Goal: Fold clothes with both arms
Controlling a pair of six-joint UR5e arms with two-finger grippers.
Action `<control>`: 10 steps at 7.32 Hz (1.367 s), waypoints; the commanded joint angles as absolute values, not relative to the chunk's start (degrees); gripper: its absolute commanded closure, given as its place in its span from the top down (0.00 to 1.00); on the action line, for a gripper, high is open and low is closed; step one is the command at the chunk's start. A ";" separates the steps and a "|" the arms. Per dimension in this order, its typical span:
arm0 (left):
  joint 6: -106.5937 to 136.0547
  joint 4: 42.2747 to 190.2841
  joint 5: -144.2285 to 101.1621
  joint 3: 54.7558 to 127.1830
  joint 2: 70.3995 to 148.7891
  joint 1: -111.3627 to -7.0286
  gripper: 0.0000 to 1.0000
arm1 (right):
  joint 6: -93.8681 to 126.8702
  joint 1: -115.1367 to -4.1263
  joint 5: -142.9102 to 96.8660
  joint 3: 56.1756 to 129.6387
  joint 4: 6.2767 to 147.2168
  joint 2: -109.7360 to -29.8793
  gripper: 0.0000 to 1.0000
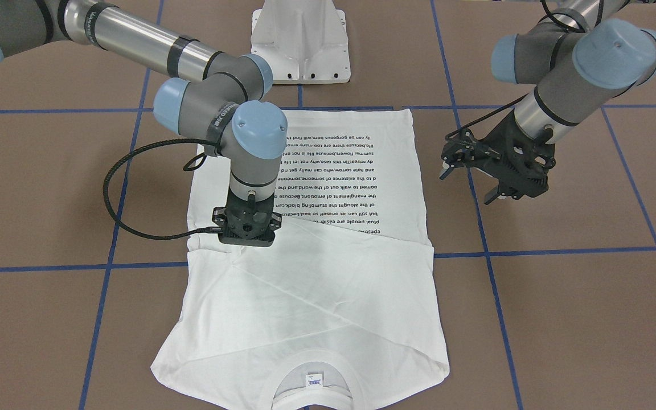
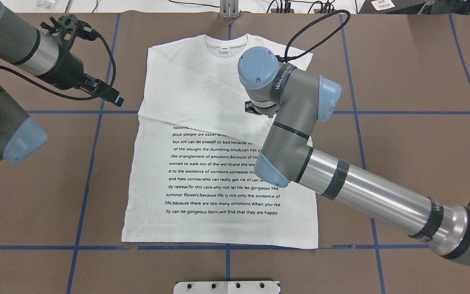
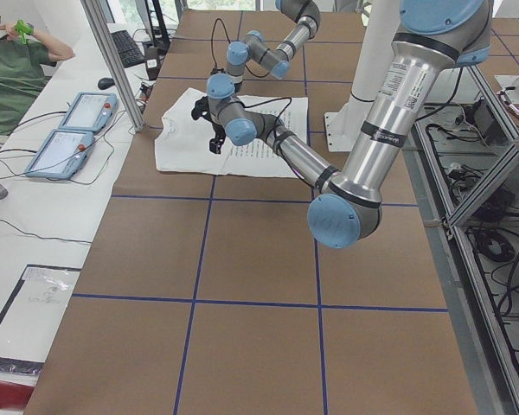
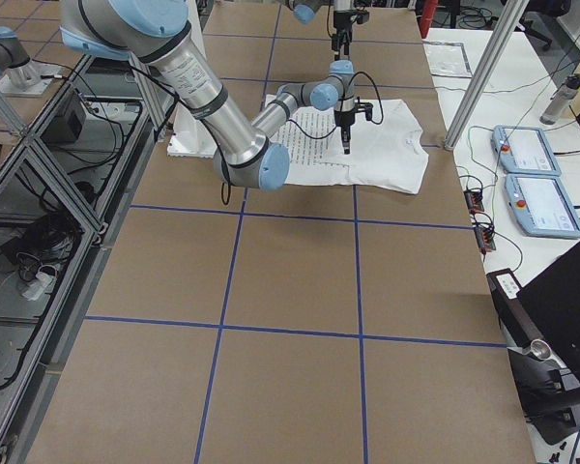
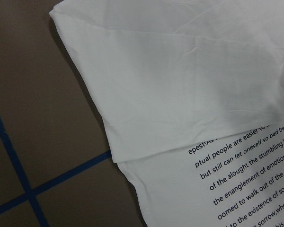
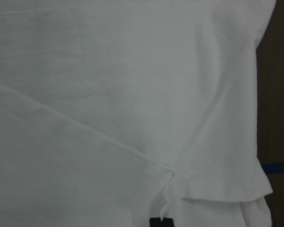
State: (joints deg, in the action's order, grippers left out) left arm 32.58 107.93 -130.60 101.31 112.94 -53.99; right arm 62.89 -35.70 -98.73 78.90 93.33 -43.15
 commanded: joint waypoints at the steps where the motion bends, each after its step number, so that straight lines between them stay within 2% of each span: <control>1: 32.61 107.93 -130.52 101.34 112.94 -53.88 1.00 | 57.85 -37.00 -98.61 83.23 93.52 -48.07 0.07; 2: 32.61 107.93 -130.52 101.25 112.94 -53.88 1.00 | 55.74 -36.91 -98.35 82.88 92.91 -48.60 0.99; 4: 33.30 107.84 -130.25 101.51 112.94 -53.96 1.00 | 55.11 -37.70 -100.70 83.66 92.12 -48.43 1.00; 5: 40.79 107.84 -129.82 103.69 111.46 -53.88 1.00 | 55.80 -37.88 -104.72 87.41 90.63 -50.34 1.00; 7: 45.43 107.93 -129.20 109.83 106.55 -52.48 1.00 | 58.25 -36.84 -106.34 104.68 90.35 -62.52 1.00; 9: 57.95 107.84 -120.98 117.56 102.32 -44.52 1.00 | 67.64 -31.58 -106.26 116.66 89.04 -71.59 1.00; 10: 63.92 107.93 -117.98 118.73 102.30 -40.38 1.00 | 72.98 -28.42 -105.22 119.59 84.07 -76.24 1.00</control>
